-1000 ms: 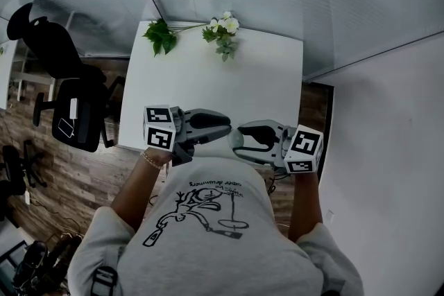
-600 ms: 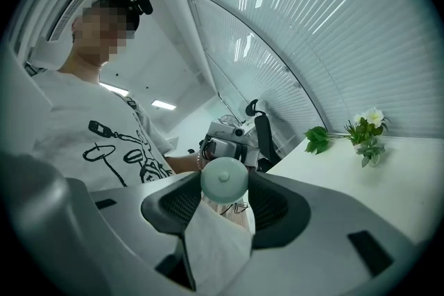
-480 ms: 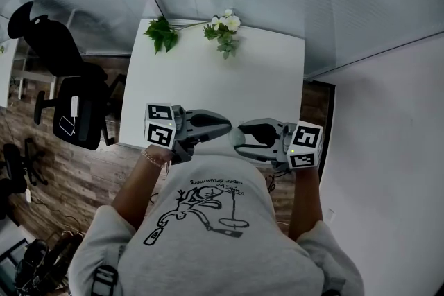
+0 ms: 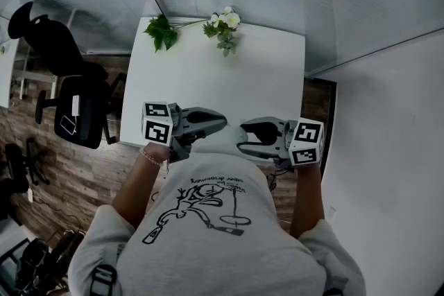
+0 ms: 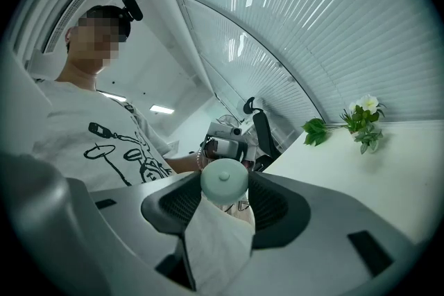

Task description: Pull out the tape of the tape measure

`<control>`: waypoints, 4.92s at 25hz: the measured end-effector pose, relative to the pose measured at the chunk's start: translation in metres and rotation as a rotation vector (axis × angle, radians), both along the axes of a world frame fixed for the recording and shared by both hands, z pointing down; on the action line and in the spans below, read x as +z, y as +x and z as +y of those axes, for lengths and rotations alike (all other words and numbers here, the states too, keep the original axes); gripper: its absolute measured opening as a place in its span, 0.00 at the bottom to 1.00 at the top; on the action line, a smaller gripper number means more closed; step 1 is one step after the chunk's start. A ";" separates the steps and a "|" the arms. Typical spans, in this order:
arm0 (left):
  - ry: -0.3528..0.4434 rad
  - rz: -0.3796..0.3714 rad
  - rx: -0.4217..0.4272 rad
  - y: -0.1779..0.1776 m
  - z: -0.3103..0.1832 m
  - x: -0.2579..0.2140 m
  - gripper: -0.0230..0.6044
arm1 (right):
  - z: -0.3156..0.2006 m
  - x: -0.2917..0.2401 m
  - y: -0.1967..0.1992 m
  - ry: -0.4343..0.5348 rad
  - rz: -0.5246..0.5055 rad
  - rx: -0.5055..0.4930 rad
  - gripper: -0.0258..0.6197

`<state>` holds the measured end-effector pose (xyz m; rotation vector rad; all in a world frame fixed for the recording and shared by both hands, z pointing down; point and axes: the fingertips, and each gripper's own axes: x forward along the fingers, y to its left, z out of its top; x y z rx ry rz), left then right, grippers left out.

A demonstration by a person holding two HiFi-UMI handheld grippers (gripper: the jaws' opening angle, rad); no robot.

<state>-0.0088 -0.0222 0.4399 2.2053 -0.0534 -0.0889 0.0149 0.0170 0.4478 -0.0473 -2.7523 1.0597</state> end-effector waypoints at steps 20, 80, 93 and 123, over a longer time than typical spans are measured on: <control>-0.043 -0.038 -0.093 -0.029 -0.016 0.018 0.07 | -0.011 0.019 0.028 -0.052 0.049 0.062 0.38; -0.090 -0.134 -0.265 -0.110 -0.043 0.057 0.07 | -0.016 0.046 0.097 -0.103 0.156 0.130 0.38; -0.118 -0.165 -0.313 -0.134 -0.048 0.072 0.07 | -0.018 0.050 0.113 -0.115 0.174 0.157 0.38; -0.128 -0.234 -0.425 -0.185 -0.063 0.096 0.07 | -0.017 0.059 0.138 -0.124 0.208 0.193 0.38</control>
